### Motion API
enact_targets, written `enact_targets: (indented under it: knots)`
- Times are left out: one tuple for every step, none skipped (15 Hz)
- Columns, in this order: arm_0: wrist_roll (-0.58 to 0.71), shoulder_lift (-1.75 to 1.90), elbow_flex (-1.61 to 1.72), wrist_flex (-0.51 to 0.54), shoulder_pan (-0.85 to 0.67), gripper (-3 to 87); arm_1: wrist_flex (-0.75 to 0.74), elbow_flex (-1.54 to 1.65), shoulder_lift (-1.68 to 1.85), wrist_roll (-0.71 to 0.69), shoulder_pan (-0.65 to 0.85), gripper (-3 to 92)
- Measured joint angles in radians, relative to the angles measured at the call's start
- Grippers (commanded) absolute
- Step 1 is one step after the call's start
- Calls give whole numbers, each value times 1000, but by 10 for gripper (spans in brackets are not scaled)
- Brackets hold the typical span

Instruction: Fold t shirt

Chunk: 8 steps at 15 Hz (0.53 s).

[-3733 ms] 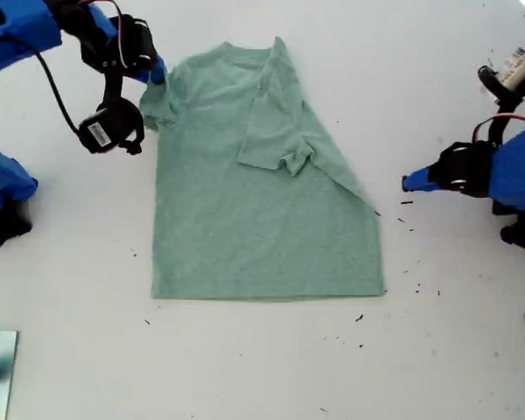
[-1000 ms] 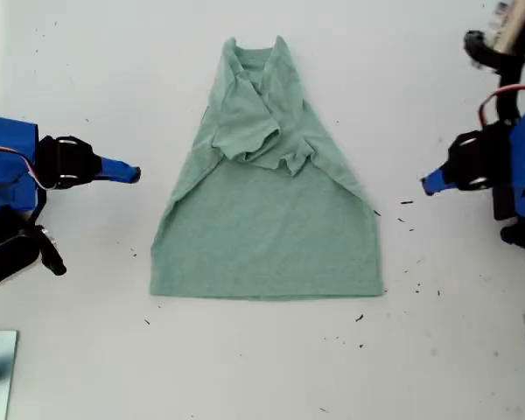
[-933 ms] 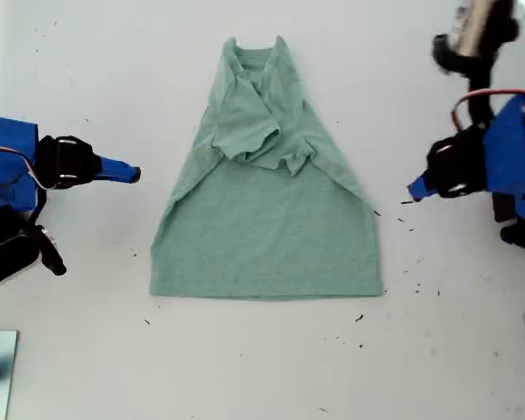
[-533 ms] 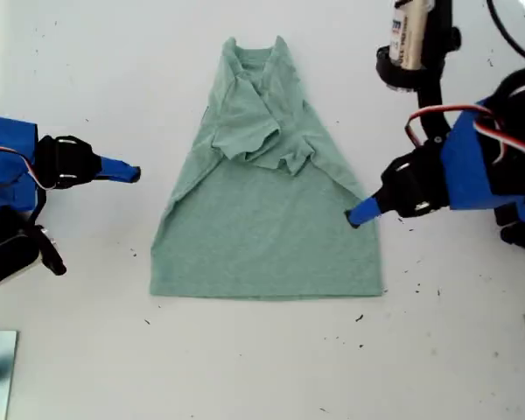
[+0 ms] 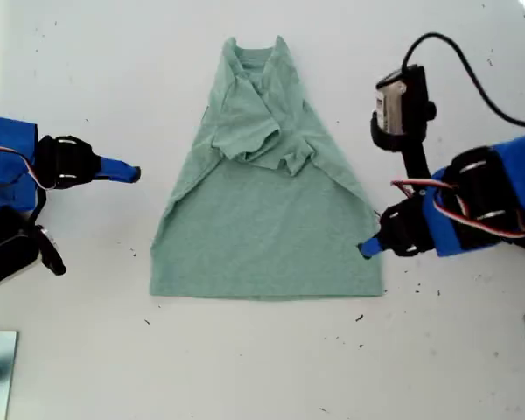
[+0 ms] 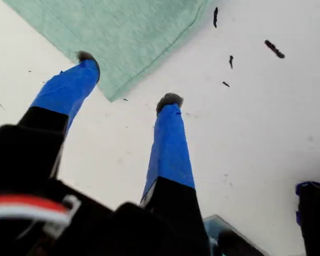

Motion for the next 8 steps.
enact_targets:
  knots:
    - [0, 0, 0, 0, 0, -2, -107, 81, 0, 38, -25, 229]
    - [0, 0, 0, 0, 0, -2, -198, 167, -6, 71, -48, 227]
    - [0, 0, 0, 0, 0, -2, -299, 242, -21, 103, -64, 219]
    - [0, 0, 0, 0, 0, -2, -394, 302, -55, 135, -81, 177]
    - [0, 0, 0, 0, 0, -2, -483, 330, -106, 152, -94, 63]
    - [0, 0, 0, 0, 0, -2, -532, 336, -158, 173, -103, -5]
    - [0, 0, 0, 0, 0, -2, -565, 347, -176, 186, -106, 0]
    - [0, 0, 0, 0, 5, -2, -589, 373, -167, 192, -107, 1]
